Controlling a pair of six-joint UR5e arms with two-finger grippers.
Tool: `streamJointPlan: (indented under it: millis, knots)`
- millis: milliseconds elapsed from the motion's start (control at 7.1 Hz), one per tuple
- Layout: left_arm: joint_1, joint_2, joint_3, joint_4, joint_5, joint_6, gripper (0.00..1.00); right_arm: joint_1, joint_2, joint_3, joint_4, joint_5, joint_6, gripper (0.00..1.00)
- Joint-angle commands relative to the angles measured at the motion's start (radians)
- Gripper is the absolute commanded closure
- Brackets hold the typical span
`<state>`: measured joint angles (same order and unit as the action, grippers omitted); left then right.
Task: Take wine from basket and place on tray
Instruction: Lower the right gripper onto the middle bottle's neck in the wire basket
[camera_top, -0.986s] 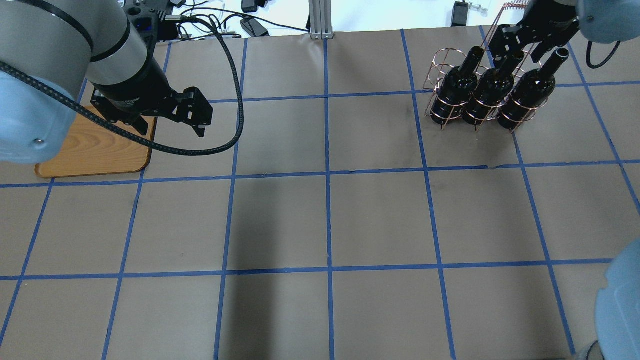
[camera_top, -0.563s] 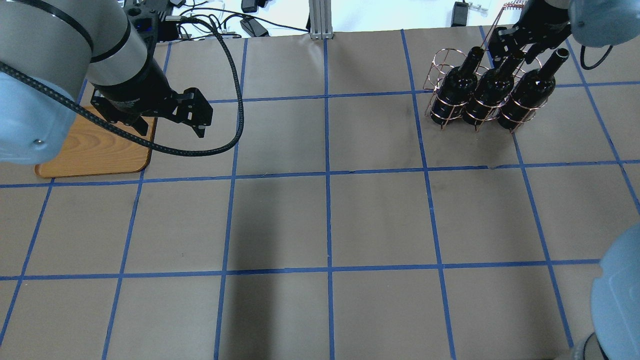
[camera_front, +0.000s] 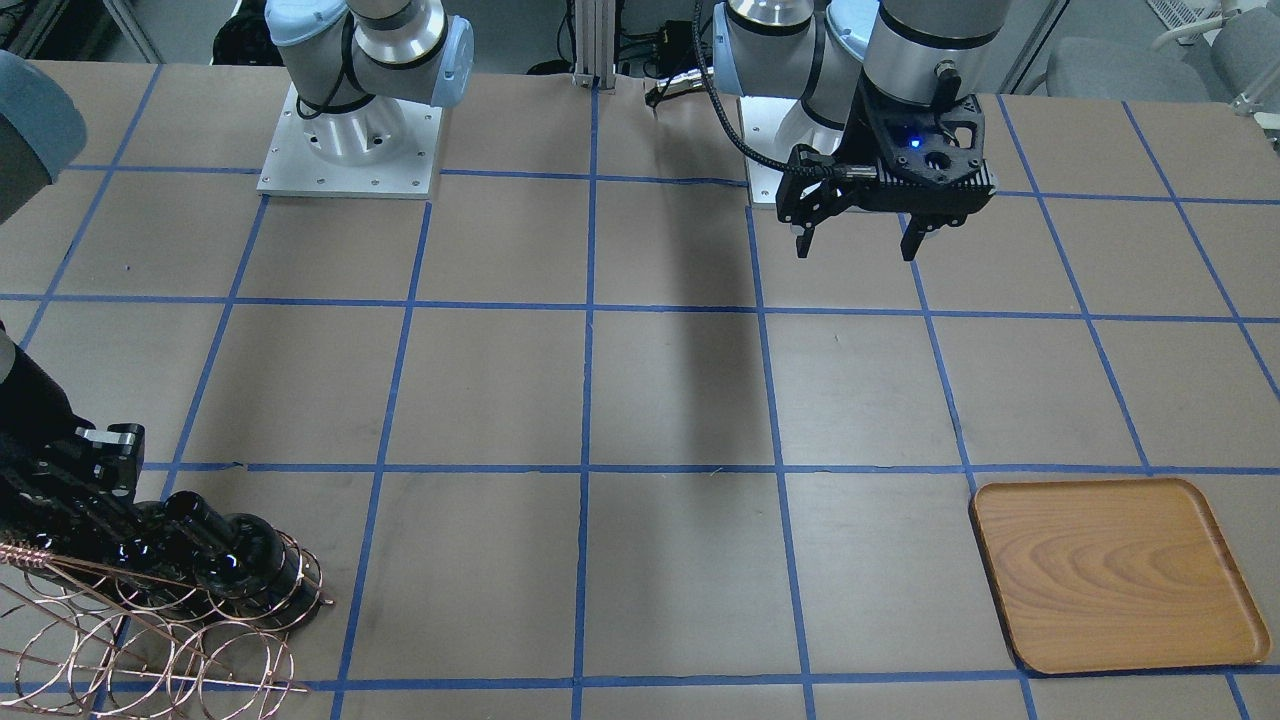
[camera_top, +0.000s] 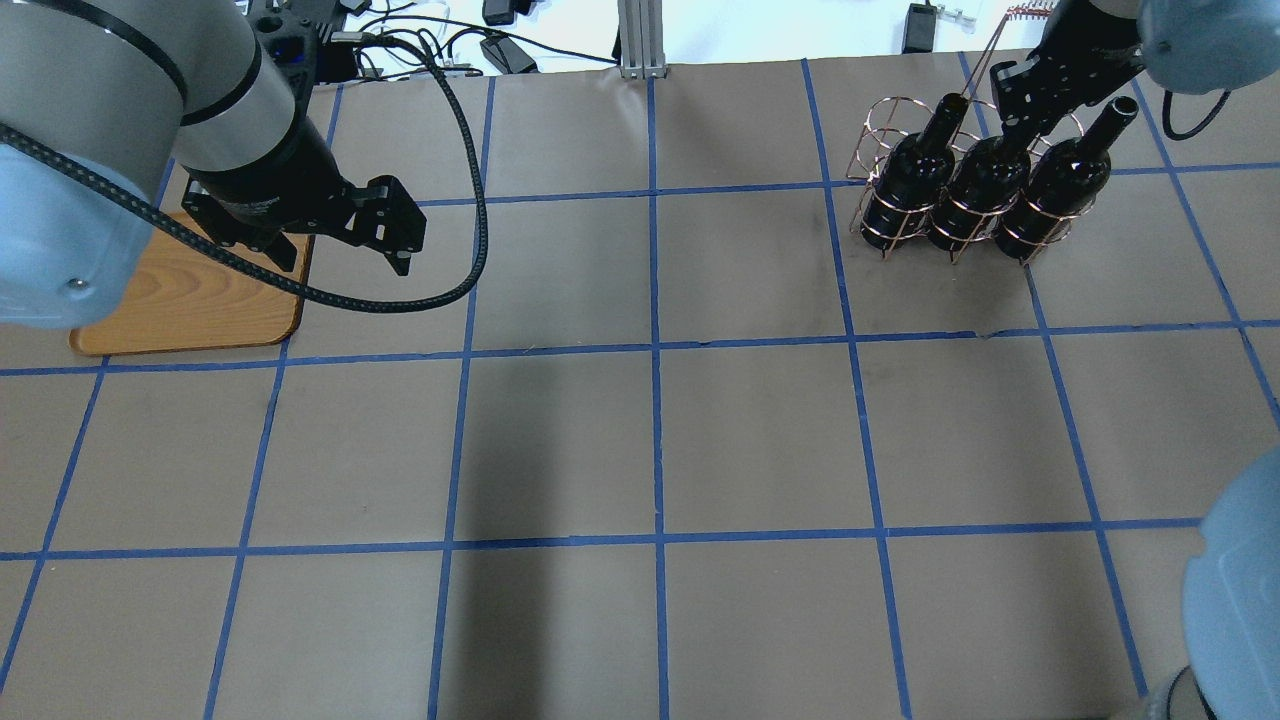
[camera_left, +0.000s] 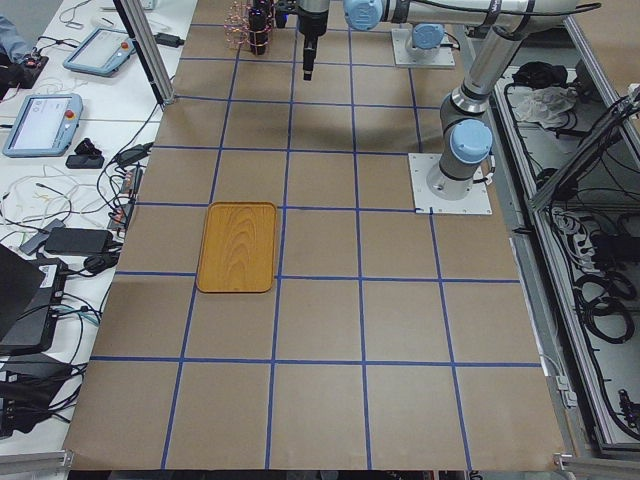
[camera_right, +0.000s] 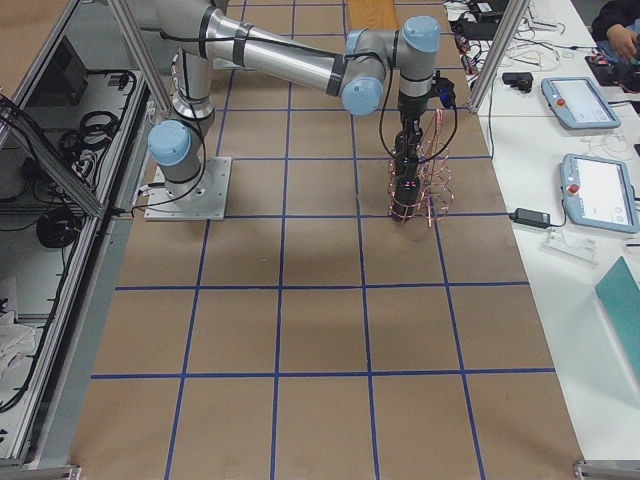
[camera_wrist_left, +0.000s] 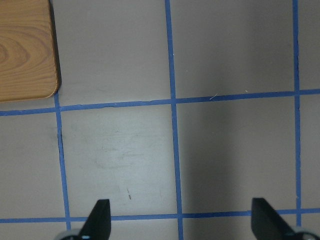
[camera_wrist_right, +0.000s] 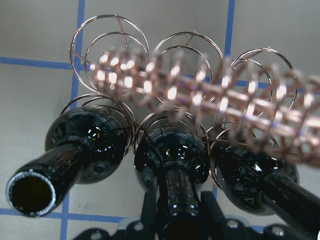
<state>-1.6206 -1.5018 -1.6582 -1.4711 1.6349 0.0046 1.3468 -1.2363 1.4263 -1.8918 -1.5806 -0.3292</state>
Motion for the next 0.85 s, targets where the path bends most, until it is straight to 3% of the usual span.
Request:
streamJointPlan:
  millis: [0,282,704]
  knots:
    - [0.001,0.000,0.000,0.000,0.000,0.000,0.00,0.000,-0.009,-0.007,0.016,-0.001,-0.001,1.00]
    - [0.001,0.000,0.000,0.000,0.000,0.002,0.00,0.002,-0.049,-0.032,0.058,0.002,-0.002,1.00]
    - [0.001,0.000,0.000,0.000,0.000,0.000,0.00,0.003,-0.155,-0.084,0.242,-0.001,-0.014,1.00]
